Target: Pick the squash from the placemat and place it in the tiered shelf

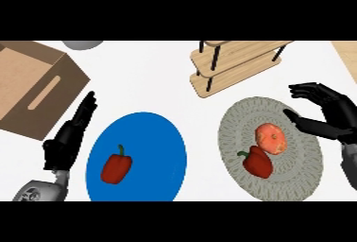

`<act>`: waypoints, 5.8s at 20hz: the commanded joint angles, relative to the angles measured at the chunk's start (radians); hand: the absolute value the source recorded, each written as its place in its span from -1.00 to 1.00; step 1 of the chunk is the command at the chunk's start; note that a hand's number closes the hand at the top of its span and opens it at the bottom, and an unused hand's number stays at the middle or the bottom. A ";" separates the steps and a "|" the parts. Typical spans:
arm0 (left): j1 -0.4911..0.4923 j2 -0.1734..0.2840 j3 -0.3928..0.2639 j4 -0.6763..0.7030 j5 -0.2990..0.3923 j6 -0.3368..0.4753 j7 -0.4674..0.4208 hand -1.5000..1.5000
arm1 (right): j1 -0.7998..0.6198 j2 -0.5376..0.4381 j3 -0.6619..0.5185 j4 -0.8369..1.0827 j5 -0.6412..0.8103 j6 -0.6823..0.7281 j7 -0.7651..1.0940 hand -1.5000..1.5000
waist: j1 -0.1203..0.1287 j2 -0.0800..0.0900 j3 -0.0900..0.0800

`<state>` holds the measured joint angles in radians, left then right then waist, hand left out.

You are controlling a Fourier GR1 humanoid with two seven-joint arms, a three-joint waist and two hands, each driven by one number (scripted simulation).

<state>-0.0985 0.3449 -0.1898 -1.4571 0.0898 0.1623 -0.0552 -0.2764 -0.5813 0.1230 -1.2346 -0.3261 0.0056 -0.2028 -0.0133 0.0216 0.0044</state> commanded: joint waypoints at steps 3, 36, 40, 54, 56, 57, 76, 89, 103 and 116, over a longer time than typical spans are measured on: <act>-0.082 -0.071 -0.043 0.022 -0.012 0.003 0.041 0.00 | -0.009 0.100 -0.147 0.319 0.002 -0.089 -0.286 -1.00 | 0.023 -0.009 0.000; -0.080 -0.092 0.028 0.037 -0.053 -0.047 0.058 0.00 | -0.004 -0.367 0.049 -0.323 0.321 0.455 0.229 -1.00 | -0.002 -0.026 -0.005; -0.079 -0.145 0.010 0.039 -0.081 -0.034 0.075 0.00 | 0.028 -0.272 0.041 -0.426 0.357 0.439 0.345 -1.00 | 0.009 -0.024 -0.005; -0.068 -0.169 0.077 0.030 -0.138 -0.095 0.062 0.00 | 0.084 -0.100 -0.098 -0.569 0.484 0.564 0.458 -1.00 | 0.013 -0.022 -0.005; -0.038 -0.186 0.065 0.012 -0.144 -0.098 0.049 0.00 | 0.111 -0.108 -0.147 -0.542 0.501 0.583 0.404 -1.00 | 0.013 -0.022 -0.005; -0.082 -0.216 0.047 0.007 -0.177 -0.056 0.103 0.00 | 0.144 -0.044 -0.074 -0.594 0.546 0.544 0.445 -1.00 | 0.012 -0.022 -0.004; -0.098 -0.247 0.096 -0.046 -0.211 -0.126 0.161 0.00 | 0.105 0.112 -0.081 -0.450 0.839 0.595 0.354 -1.00 | 0.016 -0.022 -0.004; -0.060 -0.243 0.148 -0.005 -0.232 -0.155 0.072 0.00 | 0.072 0.137 -0.129 -0.279 0.996 0.538 0.199 -1.00 | 0.015 -0.021 -0.004; -0.076 -0.278 0.156 -0.008 -0.234 -0.183 0.101 0.00 | 0.068 0.262 -0.082 -0.223 1.120 0.504 0.188 -1.00 | 0.014 -0.022 -0.004; -0.026 -0.282 0.158 -0.061 -0.246 -0.181 0.101 0.00 | 0.124 0.189 -0.057 -0.185 1.240 0.409 -0.018 1.00 | 0.014 -0.022 -0.004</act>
<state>-0.1688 0.0706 -0.0226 -1.4752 -0.1524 -0.0216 0.0474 -0.1788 -0.3738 0.0716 -1.4243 0.8830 0.4562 -0.1556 0.0009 -0.0004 0.0000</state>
